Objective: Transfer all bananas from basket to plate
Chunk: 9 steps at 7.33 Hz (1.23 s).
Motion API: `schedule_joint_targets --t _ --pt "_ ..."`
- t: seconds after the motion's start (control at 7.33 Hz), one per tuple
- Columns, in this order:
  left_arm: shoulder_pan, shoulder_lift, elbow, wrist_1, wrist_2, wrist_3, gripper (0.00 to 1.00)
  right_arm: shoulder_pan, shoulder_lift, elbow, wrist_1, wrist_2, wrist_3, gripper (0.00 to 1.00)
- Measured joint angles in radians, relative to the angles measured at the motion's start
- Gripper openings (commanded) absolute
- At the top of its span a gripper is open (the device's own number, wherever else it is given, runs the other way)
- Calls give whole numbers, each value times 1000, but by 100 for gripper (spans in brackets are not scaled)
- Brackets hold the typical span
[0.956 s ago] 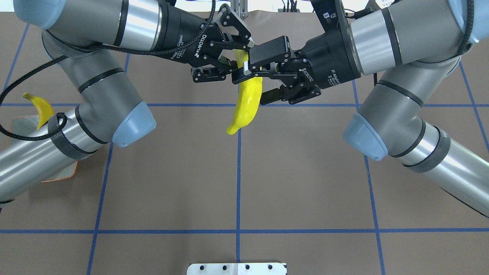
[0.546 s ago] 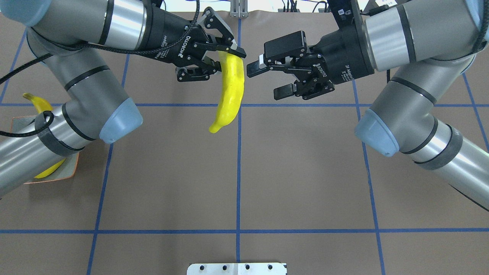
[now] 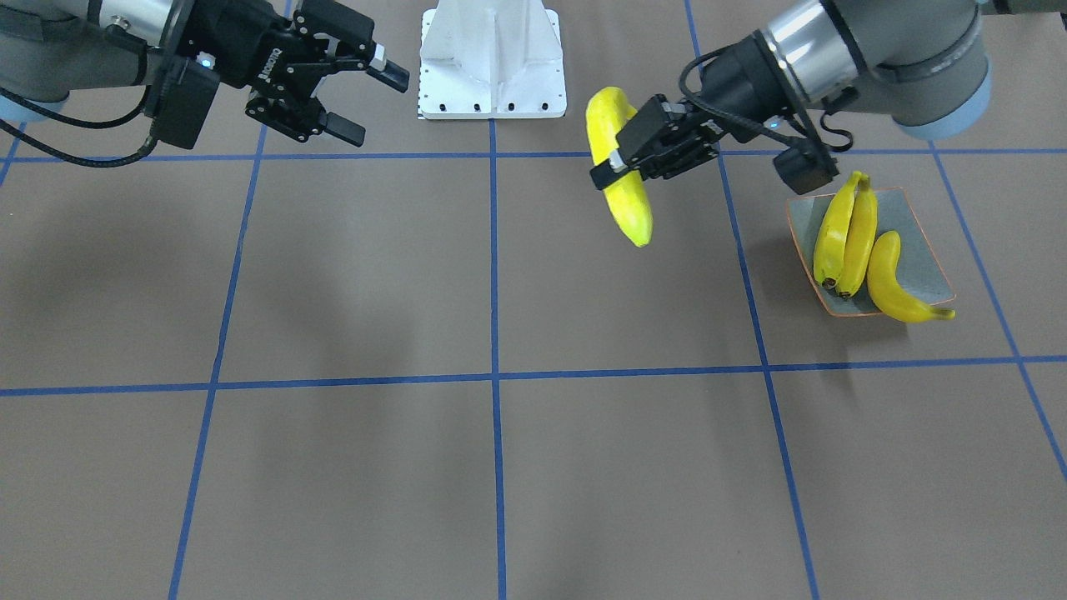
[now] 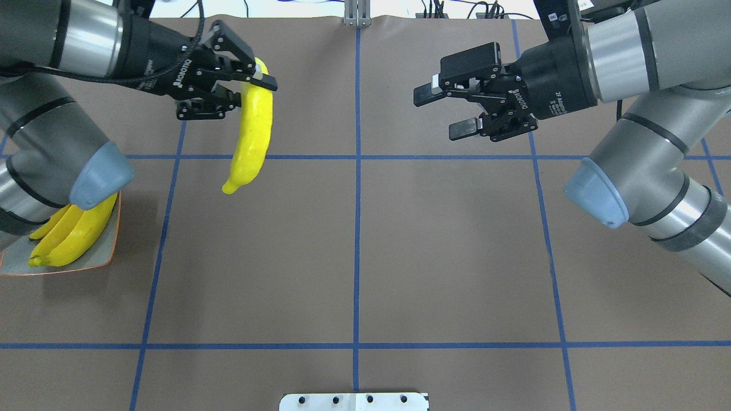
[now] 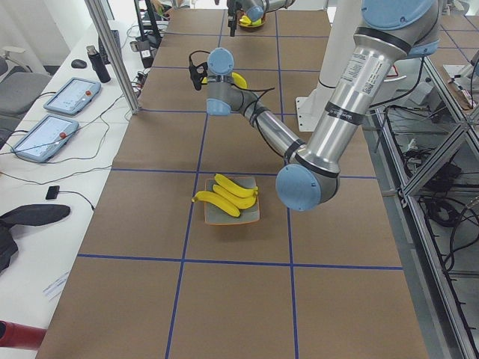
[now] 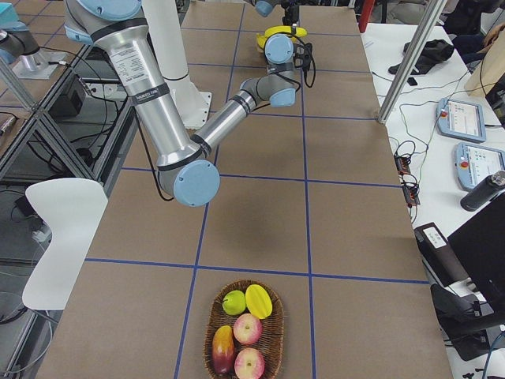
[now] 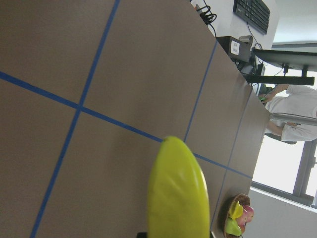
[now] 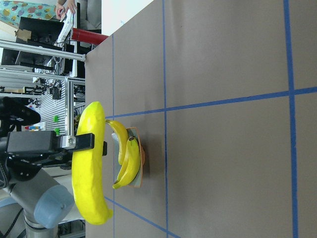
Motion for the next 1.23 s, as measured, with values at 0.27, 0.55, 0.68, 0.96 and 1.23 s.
schedule_joint_targets --t 0.27,0.55,0.68,0.96,1.23 --pt "-49 161 -20 1 3 194 0 61 -103 -1 -4 -3 -87 100" --pt "-101 280 -23 30 39 393 0 129 -219 -34 -13 -9 -277 100" --pt "-110 330 -25 75 103 499 0 166 -256 -57 -16 -11 -350 100" --pt "-107 411 -59 252 288 717 0 223 -310 -80 -19 -25 -437 100" --pt "-87 466 -157 507 447 867 0 237 -347 -86 -21 -51 -486 100"
